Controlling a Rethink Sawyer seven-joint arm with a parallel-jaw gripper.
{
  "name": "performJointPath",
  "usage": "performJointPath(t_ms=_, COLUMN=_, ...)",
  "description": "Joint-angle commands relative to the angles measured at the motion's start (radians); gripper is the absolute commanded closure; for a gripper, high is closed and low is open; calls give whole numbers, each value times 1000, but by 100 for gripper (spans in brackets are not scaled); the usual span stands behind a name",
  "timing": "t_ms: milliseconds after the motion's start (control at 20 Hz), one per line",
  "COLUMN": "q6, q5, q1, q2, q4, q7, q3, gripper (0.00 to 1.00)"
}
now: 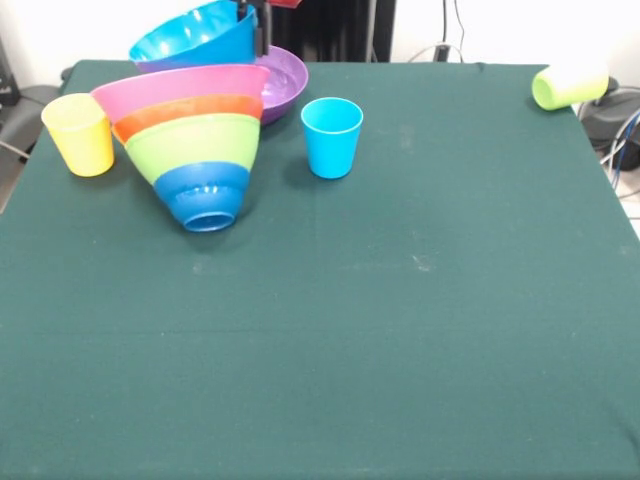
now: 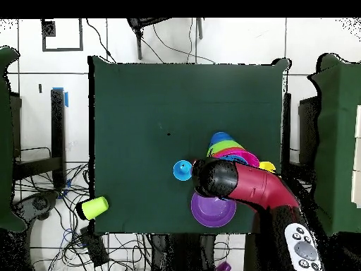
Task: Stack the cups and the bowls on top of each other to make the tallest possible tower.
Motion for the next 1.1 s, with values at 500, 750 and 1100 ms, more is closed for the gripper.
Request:
performJointPath(t_ms=500, q6=240, q5=75, q1=59, q2=-38, q4=-159, q7=49, q3=110, gripper=100)
performJointPath(t_ms=750, q6=237, q5=78, q1=65, q2=-35, q4=-158, q7=48, q3=106, gripper=100)
performJointPath(t_ms=1100, q6=187, q5=81, q1=65, q2=-17, q4=-146, q7=40, q3=115, gripper=100)
